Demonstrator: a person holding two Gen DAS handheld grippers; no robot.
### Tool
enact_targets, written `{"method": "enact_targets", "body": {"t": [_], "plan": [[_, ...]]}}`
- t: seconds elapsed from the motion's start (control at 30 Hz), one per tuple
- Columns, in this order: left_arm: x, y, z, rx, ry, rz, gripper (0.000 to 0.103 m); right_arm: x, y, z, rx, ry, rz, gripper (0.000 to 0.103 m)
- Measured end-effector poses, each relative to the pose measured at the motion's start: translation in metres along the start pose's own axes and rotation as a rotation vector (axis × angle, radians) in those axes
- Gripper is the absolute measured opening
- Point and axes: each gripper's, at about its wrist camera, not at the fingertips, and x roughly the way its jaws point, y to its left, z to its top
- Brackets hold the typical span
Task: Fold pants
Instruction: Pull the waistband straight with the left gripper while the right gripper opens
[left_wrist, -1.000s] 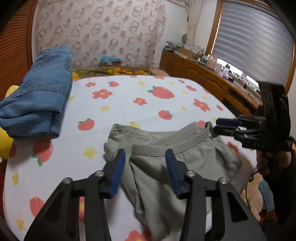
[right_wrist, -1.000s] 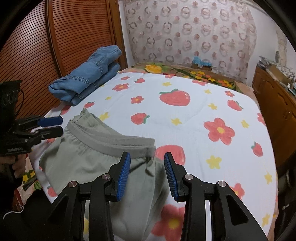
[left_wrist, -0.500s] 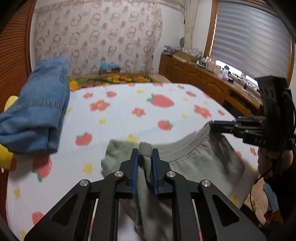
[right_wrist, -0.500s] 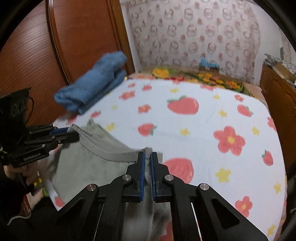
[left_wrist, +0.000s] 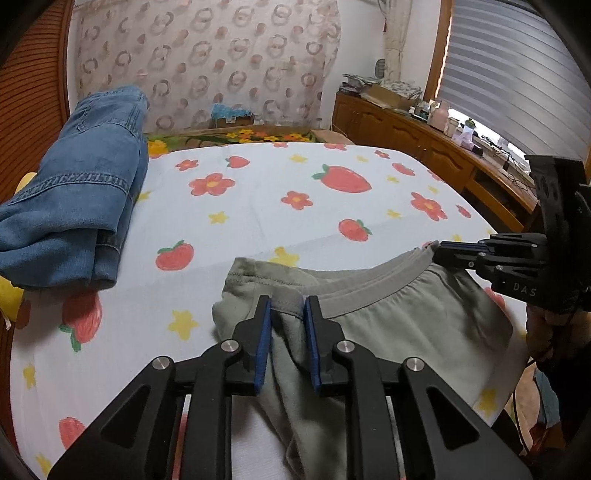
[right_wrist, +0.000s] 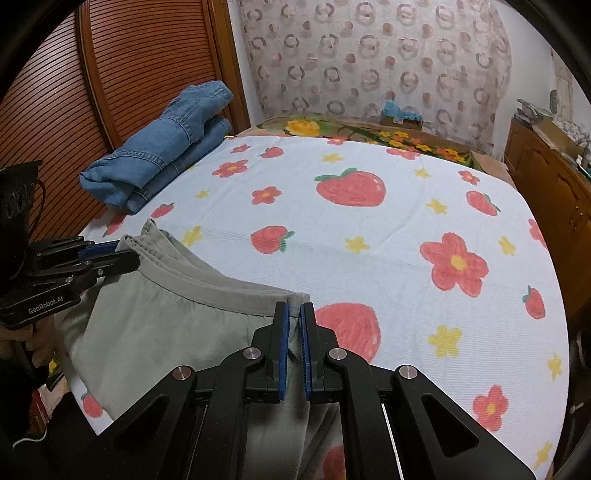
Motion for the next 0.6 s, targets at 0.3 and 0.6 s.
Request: {"method": "enact_targets", "body": {"t": [0.3, 0.6], "plan": [[-0.001, -0.001, -0.001, 0.003, -0.001, 0.002, 0.019, -0.015, 0.0, -0.004, -0.001, -0.014, -0.011, 0.013], [0.004, 0.001, -0.003, -0.004, 0.011, 0.01, 0.023, -0.025, -0.003, -0.025, 0.007, 0.016, -0.043, 0.047]]}}
